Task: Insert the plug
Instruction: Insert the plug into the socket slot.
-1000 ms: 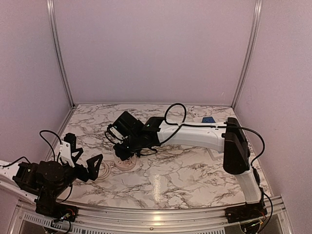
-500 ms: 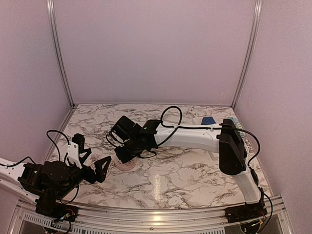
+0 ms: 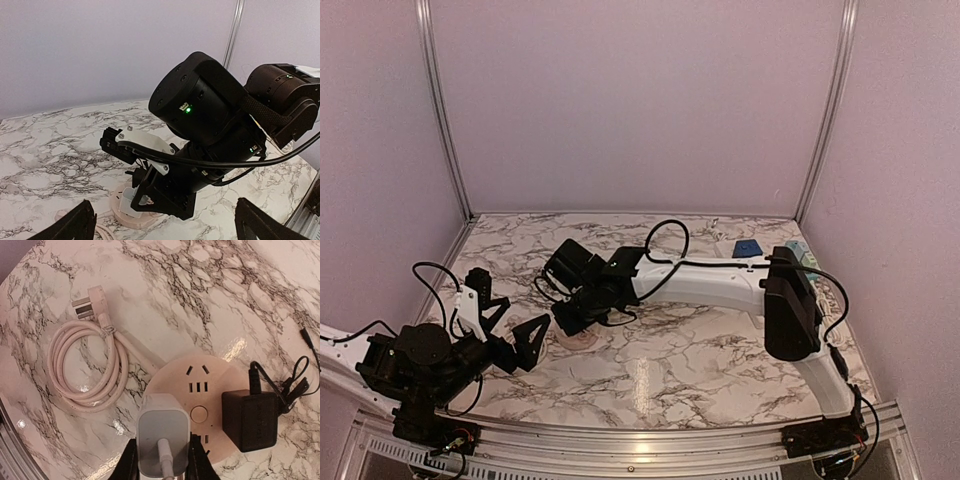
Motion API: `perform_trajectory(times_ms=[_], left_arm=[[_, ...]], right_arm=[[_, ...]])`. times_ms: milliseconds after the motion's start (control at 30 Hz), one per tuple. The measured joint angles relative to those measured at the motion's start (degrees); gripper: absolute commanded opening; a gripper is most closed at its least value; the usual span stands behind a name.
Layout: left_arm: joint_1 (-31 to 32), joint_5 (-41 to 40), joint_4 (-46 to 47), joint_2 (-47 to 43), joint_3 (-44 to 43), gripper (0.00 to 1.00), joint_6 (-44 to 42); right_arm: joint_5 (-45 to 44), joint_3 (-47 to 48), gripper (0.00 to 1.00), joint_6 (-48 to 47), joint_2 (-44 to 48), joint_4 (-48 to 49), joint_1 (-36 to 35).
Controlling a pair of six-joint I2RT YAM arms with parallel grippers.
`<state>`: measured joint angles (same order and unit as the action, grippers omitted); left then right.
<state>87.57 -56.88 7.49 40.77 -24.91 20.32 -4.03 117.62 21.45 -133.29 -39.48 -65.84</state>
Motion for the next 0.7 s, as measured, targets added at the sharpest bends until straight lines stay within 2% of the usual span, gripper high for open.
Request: perform_trajectory(times_ms=[700], left_arm=[[0.00, -1.40, 0.98, -2.29, 0.37, 0.99, -1.20]], right_arm=[[-2.49, 0.31, 0.00, 0.55, -0.74, -0.94, -0.76]])
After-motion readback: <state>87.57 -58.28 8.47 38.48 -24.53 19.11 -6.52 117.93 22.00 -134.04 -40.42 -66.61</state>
